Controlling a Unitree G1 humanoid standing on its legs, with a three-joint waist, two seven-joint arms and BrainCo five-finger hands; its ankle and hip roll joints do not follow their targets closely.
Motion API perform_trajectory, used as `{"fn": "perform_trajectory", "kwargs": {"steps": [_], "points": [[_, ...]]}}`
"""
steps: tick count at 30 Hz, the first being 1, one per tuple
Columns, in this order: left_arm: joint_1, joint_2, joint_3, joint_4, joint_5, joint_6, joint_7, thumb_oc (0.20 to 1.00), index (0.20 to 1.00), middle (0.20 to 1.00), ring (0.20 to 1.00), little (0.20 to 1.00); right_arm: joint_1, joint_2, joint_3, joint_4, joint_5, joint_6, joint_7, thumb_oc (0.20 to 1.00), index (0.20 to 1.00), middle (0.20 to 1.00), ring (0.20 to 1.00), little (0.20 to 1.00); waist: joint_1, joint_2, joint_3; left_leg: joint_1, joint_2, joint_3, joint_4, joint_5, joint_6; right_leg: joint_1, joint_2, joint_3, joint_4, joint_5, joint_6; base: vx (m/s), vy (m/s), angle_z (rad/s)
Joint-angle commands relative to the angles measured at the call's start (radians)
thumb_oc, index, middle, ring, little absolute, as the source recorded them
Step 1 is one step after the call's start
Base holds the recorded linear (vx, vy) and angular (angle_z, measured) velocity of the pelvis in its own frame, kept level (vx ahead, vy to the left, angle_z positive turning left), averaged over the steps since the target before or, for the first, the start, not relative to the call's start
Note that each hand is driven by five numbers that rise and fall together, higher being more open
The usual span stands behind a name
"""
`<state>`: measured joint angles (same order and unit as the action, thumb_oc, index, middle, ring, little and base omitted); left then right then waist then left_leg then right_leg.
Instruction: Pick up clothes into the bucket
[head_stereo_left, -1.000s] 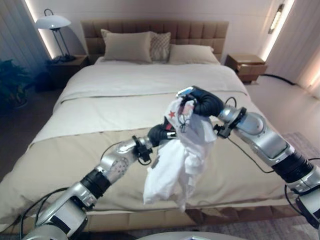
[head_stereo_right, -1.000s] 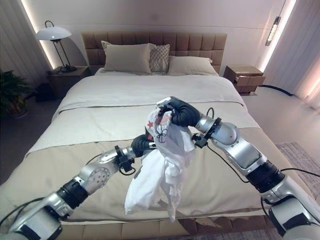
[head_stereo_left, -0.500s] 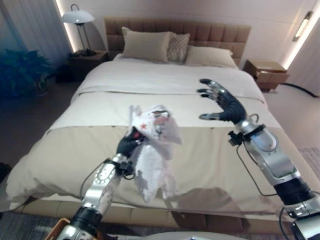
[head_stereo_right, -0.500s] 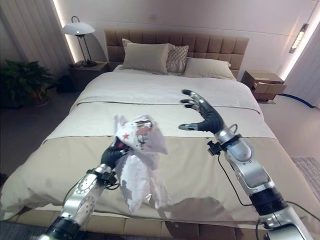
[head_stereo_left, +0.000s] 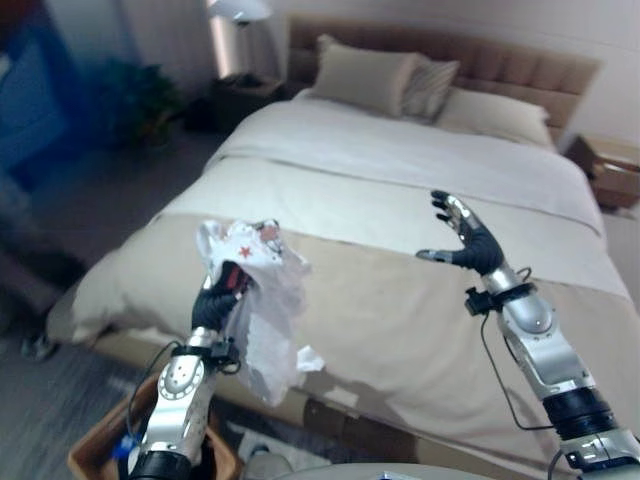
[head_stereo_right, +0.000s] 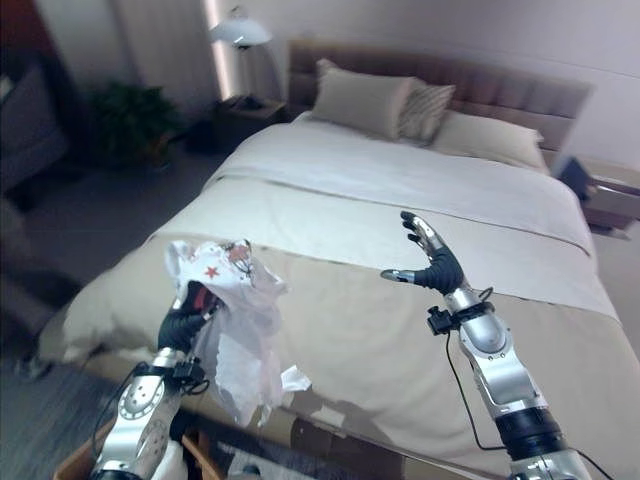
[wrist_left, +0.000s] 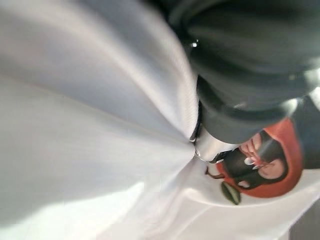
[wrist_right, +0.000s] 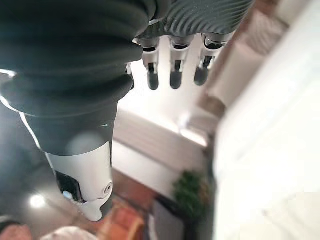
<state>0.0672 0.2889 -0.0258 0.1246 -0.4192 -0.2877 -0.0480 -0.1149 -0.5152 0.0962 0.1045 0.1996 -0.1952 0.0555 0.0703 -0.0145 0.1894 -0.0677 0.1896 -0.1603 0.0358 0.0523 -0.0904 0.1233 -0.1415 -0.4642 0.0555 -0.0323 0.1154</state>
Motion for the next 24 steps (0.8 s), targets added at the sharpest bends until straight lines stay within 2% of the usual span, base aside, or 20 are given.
{"fn": "perform_trajectory", "kwargs": {"steps": [1, 4, 5, 7, 8, 10, 11, 12, 14, 15, 16, 17, 19, 20, 21, 23, 24], "points": [[-0.043, 0.073, 0.081, -0.071, 0.067, -0.086, 0.045, 0.200, 0.200, 0.200, 0.200, 0.200, -0.058, 0.025, -0.007, -0.026, -0.024, -0.058, -0.025, 1.000, 1.000, 1.000, 1.000, 1.000, -0.018, -0.062, 0.011, -0.049, 0.082, 0.209, 0.190, 0.014, -0.034, -0.033, -0.065, -0.033, 0.148, -0.080, -0.010, -0.26, 0.011, 0.68], [-0.044, 0.072, 0.110, -0.060, 0.076, -0.095, 0.077, 0.200, 0.200, 0.200, 0.200, 0.200, -0.032, 0.038, -0.013, -0.026, -0.015, -0.054, -0.022, 1.000, 1.000, 1.000, 1.000, 1.000, -0.019, -0.063, 0.012, -0.035, 0.101, 0.237, 0.248, -0.027, -0.032, -0.046, -0.088, -0.066, 0.162, -0.080, -0.017, -0.07, 0.045, 0.44], [-0.039, 0.071, 0.130, -0.060, 0.083, -0.095, 0.095, 0.200, 0.200, 0.200, 0.200, 0.200, -0.002, 0.051, -0.020, -0.028, -0.015, -0.048, -0.015, 1.000, 1.000, 1.000, 1.000, 1.000, -0.022, -0.054, 0.003, 0.003, 0.117, 0.241, 0.196, -0.063, -0.045, -0.037, -0.097, -0.080, 0.175, -0.098, -0.002, 0.06, 0.110, 0.70], [-0.034, 0.072, 0.137, -0.061, 0.092, -0.096, 0.110, 0.200, 0.200, 0.200, 0.200, 0.200, 0.011, 0.054, -0.024, -0.028, -0.014, -0.048, -0.015, 1.000, 1.000, 1.000, 1.000, 1.000, -0.023, -0.048, 0.001, 0.017, 0.117, 0.239, 0.162, -0.055, -0.051, -0.032, -0.098, -0.084, 0.179, -0.099, 0.003, 0.08, 0.119, 1.00], [-0.031, 0.077, 0.155, -0.062, 0.097, -0.095, 0.136, 0.200, 0.200, 0.200, 0.200, 0.200, 0.031, 0.058, -0.039, -0.032, -0.008, -0.045, -0.018, 1.000, 1.000, 1.000, 1.000, 1.000, -0.018, -0.036, 0.006, 0.022, 0.101, 0.222, 0.103, -0.043, -0.051, -0.040, -0.115, -0.092, 0.208, -0.096, 0.014, 0.04, 0.187, 0.65], [-0.036, 0.083, 0.171, -0.057, 0.117, -0.096, 0.173, 0.200, 0.200, 0.200, 0.200, 0.200, 0.041, 0.066, -0.048, -0.040, 0.001, -0.045, -0.022, 1.000, 1.000, 1.000, 1.000, 1.000, -0.012, -0.038, 0.029, -0.002, 0.068, 0.196, 0.094, -0.048, -0.043, -0.067, -0.150, -0.096, 0.246, -0.093, 0.025, 0.00, 0.197, 0.30], [-0.038, 0.084, 0.170, -0.056, 0.120, -0.096, 0.175, 0.200, 0.200, 0.200, 0.200, 0.200, 0.040, 0.067, -0.049, -0.039, 0.001, -0.046, -0.022, 1.000, 1.000, 1.000, 1.000, 1.000, -0.013, -0.040, 0.029, -0.005, 0.065, 0.195, 0.096, -0.049, -0.042, -0.069, -0.154, -0.097, 0.250, -0.094, 0.027, -0.03, 0.175, 0.43], [-0.050, 0.089, 0.184, -0.050, 0.140, -0.099, 0.210, 0.200, 0.200, 0.200, 0.200, 0.200, 0.042, 0.079, -0.049, -0.042, 0.005, -0.047, -0.031, 1.000, 1.000, 1.000, 1.000, 1.000, -0.010, -0.046, 0.053, -0.032, 0.032, 0.172, 0.115, -0.062, -0.031, -0.088, -0.178, -0.075, 0.277, -0.091, 0.029, -0.01, 0.136, 0.60], [-0.060, 0.096, 0.185, -0.041, 0.158, -0.100, 0.227, 0.200, 0.200, 0.200, 0.200, 0.200, 0.052, 0.085, -0.050, -0.042, 0.006, -0.049, -0.039, 1.000, 1.000, 1.000, 1.000, 1.000, -0.007, -0.050, 0.068, -0.053, 0.014, 0.155, 0.137, -0.071, -0.025, -0.089, -0.187, -0.063, 0.288, -0.093, 0.029, -0.07, 0.114, 0.55], [-0.098, 0.115, 0.179, -0.016, 0.178, -0.109, 0.270, 0.200, 0.200, 0.200, 0.200, 0.200, 0.054, 0.088, -0.049, -0.049, -0.007, -0.053, -0.058, 1.000, 1.000, 1.000, 1.000, 1.000, -0.026, -0.053, 0.108, -0.116, -0.019, 0.118, 0.180, -0.056, -0.010, -0.135, -0.191, 0.017, 0.300, -0.055, 0.040, -0.16, 0.098, 0.47], [-0.111, 0.122, 0.183, -0.013, 0.187, -0.115, 0.293, 0.200, 0.200, 0.200, 0.200, 0.200, 0.047, 0.086, -0.044, -0.051, -0.015, -0.054, -0.061, 1.000, 1.000, 1.000, 1.000, 1.000, -0.033, -0.056, 0.115, -0.141, -0.025, 0.111, 0.195, -0.062, -0.006, -0.168, -0.185, 0.082, 0.298, -0.045, 0.048, -0.21, 0.124, 0.68], [-0.120, 0.122, 0.193, -0.008, 0.199, -0.121, 0.326, 0.200, 0.200, 0.200, 0.200, 0.200, 0.040, 0.084, -0.036, -0.056, -0.018, -0.058, -0.062, 1.000, 1.000, 1.000, 1.000, 1.000, -0.031, -0.060, 0.125, -0.165, -0.024, 0.111, 0.208, -0.070, -0.004, -0.179, -0.179, 0.118, 0.271, -0.054, 0.046, -0.14, 0.109, 0.80], [-0.123, 0.126, 0.210, -0.008, 0.206, -0.127, 0.352, 0.200, 0.200, 0.200, 0.200, 0.200, 0.023, 0.085, -0.027, -0.053, -0.017, -0.061, -0.067, 1.000, 1.000, 1.000, 1.000, 1.000, -0.019, -0.063, 0.133, -0.178, -0.021, 0.120, 0.210, -0.073, -0.004, -0.206, -0.184, 0.116, 0.265, -0.050, 0.043, -0.17, 0.062, 0.10], [-0.150, 0.143, 0.236, 0.000, 0.231, -0.131, 0.428, 0.200, 0.200, 0.200, 0.200, 0.200, -0.016, 0.088, 0.005, -0.027, -0.020, -0.065, -0.096, 1.000, 1.000, 1.000, 1.000, 1.000, -0.008, -0.082, 0.176, -0.239, -0.011, 0.112, 0.228, -0.055, -0.009, -0.265, -0.189, 0.112, 0.267, -0.025, 0.047, -0.18, 0.008, -0.78], [-0.150, 0.143, 0.236, 0.000, 0.231, -0.131, 0.428, 0.200, 0.200, 0.200, 0.200, 0.200, -0.017, 0.089, 0.006, -0.026, -0.020, -0.065, -0.096, 1.000, 1.000, 1.000, 1.000, 1.000, -0.008, -0.082, 0.175, -0.240, -0.011, 0.112, 0.229, -0.055, -0.009, -0.267, -0.189, 0.112, 0.268, -0.025, 0.047, -0.23, 0.014, -0.70], [-0.208, 0.153, 0.250, 0.041, 0.249, -0.131, 0.522, 0.200, 0.200, 0.200, 0.200, 0.200, -0.032, 0.098, 0.029, -0.012, -0.007, -0.082, -0.118, 1.000, 1.000, 1.000, 1.000, 1.000, -0.003, -0.102, 0.205, -0.302, -0.013, 0.090, 0.238, -0.043, -0.010, -0.312, -0.199, 0.089, 0.276, -0.013, 0.059, -0.09, 0.018, -0.14], [-0.208, 0.153, 0.250, 0.041, 0.249, -0.132, 0.522, 0.200, 0.200, 0.200, 0.200, 0.200, -0.032, 0.098, 0.029, -0.012, -0.007, -0.082, -0.118, 1.000, 1.000, 1.000, 1.000, 1.000, -0.004, -0.102, 0.205, -0.303, -0.014, 0.089, 0.238, -0.043, -0.010, -0.313, -0.199, 0.089, 0.277, -0.013, 0.059, -0.10, 0.018, 0.14]]}}
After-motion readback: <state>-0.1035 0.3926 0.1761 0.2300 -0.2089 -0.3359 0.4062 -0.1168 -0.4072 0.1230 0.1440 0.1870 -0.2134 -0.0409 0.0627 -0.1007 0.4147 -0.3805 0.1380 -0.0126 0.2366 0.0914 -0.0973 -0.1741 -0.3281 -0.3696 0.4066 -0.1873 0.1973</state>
